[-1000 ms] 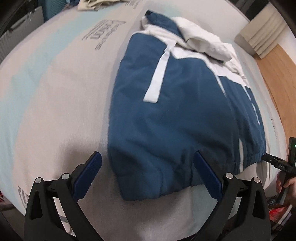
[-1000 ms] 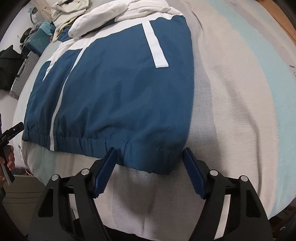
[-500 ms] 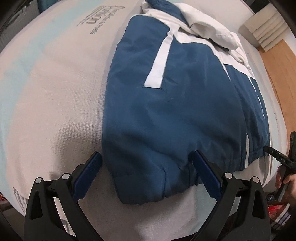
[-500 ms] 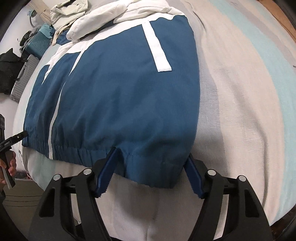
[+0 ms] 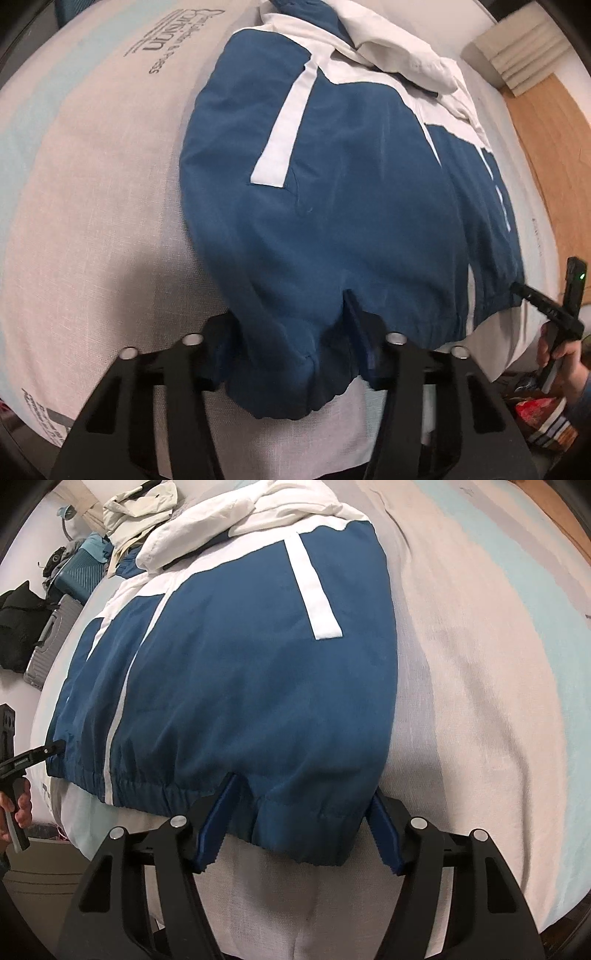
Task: Fold large clothes
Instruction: 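Grasp the blue hem with the left tool while the right tool grasps it too, then lift the hem with both tools and fold it toward the hood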
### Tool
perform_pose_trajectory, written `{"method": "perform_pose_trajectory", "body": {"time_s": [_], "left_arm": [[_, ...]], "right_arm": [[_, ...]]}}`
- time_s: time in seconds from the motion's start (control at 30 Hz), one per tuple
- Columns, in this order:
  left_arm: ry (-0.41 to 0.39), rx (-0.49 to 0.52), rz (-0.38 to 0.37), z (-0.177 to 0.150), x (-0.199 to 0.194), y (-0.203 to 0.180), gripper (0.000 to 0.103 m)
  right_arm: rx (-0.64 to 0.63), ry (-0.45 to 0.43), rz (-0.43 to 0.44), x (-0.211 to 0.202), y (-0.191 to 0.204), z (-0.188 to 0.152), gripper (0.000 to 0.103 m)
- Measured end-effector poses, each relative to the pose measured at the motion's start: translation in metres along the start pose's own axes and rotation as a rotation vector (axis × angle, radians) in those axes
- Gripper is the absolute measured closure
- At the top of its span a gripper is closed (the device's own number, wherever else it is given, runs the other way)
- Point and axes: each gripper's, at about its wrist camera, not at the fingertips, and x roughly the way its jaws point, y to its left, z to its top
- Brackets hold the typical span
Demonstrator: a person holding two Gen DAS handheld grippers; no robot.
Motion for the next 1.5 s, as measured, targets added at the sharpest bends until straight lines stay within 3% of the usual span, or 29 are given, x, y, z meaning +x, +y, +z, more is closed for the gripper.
{"method": "perform_pose_trajectory", "body": {"time_s": [0.13, 0.2, 0.27, 0.47, 0.53, 0.6, 0.8, 0.9, 0.97, 1.03, 1.13, 1.3, 1.5], "left_arm": [[0.004, 0.006, 0.03, -0.008, 0.0, -0.003, 0.059], [0.011, 0.006, 0.065, -0.012, 0.001, -0.005, 0.045], [0.025, -0.015, 0.083, -0.014, 0.003, -0.001, 0.037], [0.034, -0.015, 0.104, -0.015, 0.008, -0.004, 0.036], [0.034, -0.003, 0.096, -0.014, 0.009, -0.009, 0.039], [0.029, 0.016, 0.074, -0.013, 0.008, -0.012, 0.051], [0.028, 0.044, 0.068, -0.01, 0.008, -0.015, 0.071], [0.025, 0.066, 0.064, -0.01, 0.004, -0.019, 0.083], [0.022, 0.081, 0.072, -0.008, 0.003, -0.024, 0.086], [0.021, 0.092, 0.074, -0.006, 0.002, -0.028, 0.088], [0.027, 0.101, 0.083, -0.004, 0.001, -0.032, 0.09], [0.03, 0.111, 0.098, -0.002, -0.007, -0.035, 0.092], [0.027, 0.142, 0.114, 0.003, -0.022, -0.041, 0.093]], "right_arm": [[0.012, 0.019, -0.001, 0.005, -0.006, -0.001, 0.039], [0.019, 0.024, 0.004, 0.006, -0.008, -0.002, 0.039], [0.016, 0.034, 0.007, 0.009, -0.007, -0.003, 0.039], [0.022, 0.053, 0.01, 0.017, -0.007, -0.003, 0.038], [0.013, 0.063, 0.008, 0.018, -0.007, -0.002, 0.039], [0.03, 0.066, 0.016, 0.016, -0.009, -0.001, 0.04], [0.071, 0.075, 0.03, 0.014, -0.011, -0.004, 0.039], [0.066, 0.079, 0.033, 0.014, -0.009, -0.002, 0.046], [0.057, 0.084, 0.023, 0.014, -0.007, -0.001, 0.053], [0.058, 0.09, 0.03, 0.015, -0.004, 0.001, 0.069], [0.036, 0.102, 0.031, 0.013, 0.005, 0.005, 0.083], [0.038, 0.127, 0.02, 0.007, 0.012, 0.013, 0.091], [0.034, 0.138, 0.0, -0.01, 0.019, 0.022, 0.093]]}}
